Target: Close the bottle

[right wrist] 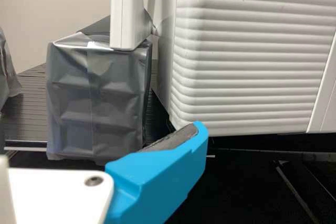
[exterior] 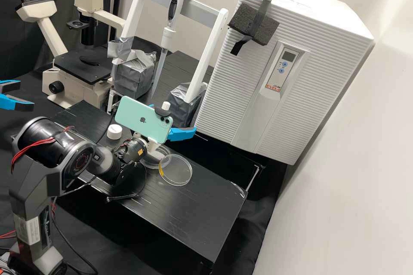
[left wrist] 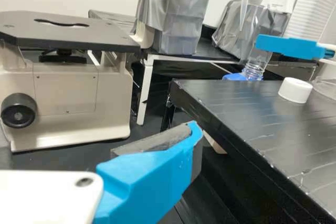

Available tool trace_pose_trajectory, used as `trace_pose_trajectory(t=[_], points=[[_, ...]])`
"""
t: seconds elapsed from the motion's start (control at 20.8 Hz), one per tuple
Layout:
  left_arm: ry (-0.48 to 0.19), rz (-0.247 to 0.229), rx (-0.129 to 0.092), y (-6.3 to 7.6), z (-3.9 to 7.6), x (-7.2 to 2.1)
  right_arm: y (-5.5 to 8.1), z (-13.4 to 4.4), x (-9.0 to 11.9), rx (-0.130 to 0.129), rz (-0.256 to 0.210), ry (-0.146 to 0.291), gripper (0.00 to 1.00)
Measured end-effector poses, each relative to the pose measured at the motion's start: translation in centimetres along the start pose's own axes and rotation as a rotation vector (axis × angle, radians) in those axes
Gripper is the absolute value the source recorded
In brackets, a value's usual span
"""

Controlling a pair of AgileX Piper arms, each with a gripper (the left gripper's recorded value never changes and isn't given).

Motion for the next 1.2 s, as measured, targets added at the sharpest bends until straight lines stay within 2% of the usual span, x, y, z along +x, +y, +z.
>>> trace_pose_trajectory(t=[0.14, 0.43, 0.53, 0.62, 0.72, 0.86, 0.96, 1.01, 1.2], points=[[0.002, -0.005, 0.016, -0.1, -0.1, 0.04, 0.0, 0.0, 0.0, 0.000, 0.000, 0.000, 1.00], [0.004, -0.011, 0.009, -0.2, -0.2, 0.10, 0.1, -0.1, 0.0, 0.000, 0.002, 0.002, 1.00], [0.001, -0.014, 0.008, -0.3, -0.2, 0.19, 0.5, -0.4, -0.4, 0.002, 0.014, 0.014, 1.00], [-0.006, -0.020, 0.007, -0.4, -0.1, 0.28, 1.1, -1.2, -1.2, 0.010, 0.029, 0.043, 1.00], [-0.013, -0.023, 0.028, -0.4, 0.0, 0.35, 1.3, -2.4, -2.3, 0.022, 0.022, 0.100, 1.00], [-0.028, -0.031, 0.032, -0.5, 0.2, 0.54, 0.6, -4.0, -4.0, -0.005, -0.018, 0.176, 1.00], [-0.034, -0.034, 0.031, -0.5, 0.2, 0.81, 0.1, -4.8, -5.1, -0.067, -0.017, 0.197, 1.00], [-0.037, -0.035, 0.034, -0.5, 0.2, 0.89, 0.0, -5.1, -5.6, -0.075, -0.024, 0.210, 1.00], [-0.040, -0.034, 0.033, -0.4, 0.2, 1.10, -0.8, -4.9, -7.2, -0.060, -0.058, 0.205, 1.00]])
